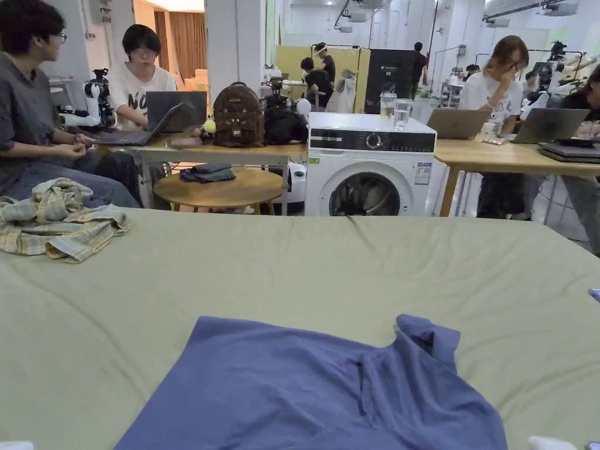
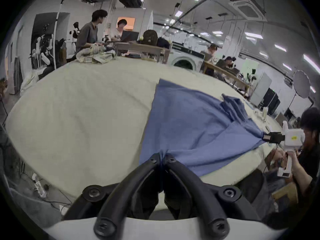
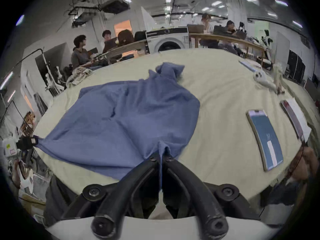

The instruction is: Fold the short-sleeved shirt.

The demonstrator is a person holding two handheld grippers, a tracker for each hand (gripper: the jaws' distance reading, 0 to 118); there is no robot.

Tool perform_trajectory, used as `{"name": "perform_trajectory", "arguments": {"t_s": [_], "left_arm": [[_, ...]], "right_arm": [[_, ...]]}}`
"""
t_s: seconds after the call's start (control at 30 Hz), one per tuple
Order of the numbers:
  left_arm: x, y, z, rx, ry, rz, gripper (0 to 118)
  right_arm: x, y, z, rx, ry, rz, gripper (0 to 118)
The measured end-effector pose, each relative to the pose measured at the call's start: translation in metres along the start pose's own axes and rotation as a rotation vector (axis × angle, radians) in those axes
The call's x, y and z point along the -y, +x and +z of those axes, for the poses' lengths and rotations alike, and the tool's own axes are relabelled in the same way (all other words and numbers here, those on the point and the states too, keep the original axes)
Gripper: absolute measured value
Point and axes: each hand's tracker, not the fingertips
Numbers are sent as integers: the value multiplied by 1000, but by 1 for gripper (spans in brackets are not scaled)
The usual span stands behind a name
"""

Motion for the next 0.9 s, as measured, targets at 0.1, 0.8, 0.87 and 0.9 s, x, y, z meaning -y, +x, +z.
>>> {"name": "perform_trajectory", "arguments": {"t_s": [0.1,0.8,0.87,0.9], "left_arm": [[-11,0,-4,2,-13,23,0],[-67,28,-134,-53,402,-216,26],[-80,44,-118,-32,387,-181,0],[-75,48,-108,-17,382,-179,0]], "right_arm": [[5,-2,-3,5,6,4,10],[-89,-99,-9,-28,400,227,20],[-87,-99,-13,0,411,208,0],[-85,-99,-13,22,417,190,0]]}}
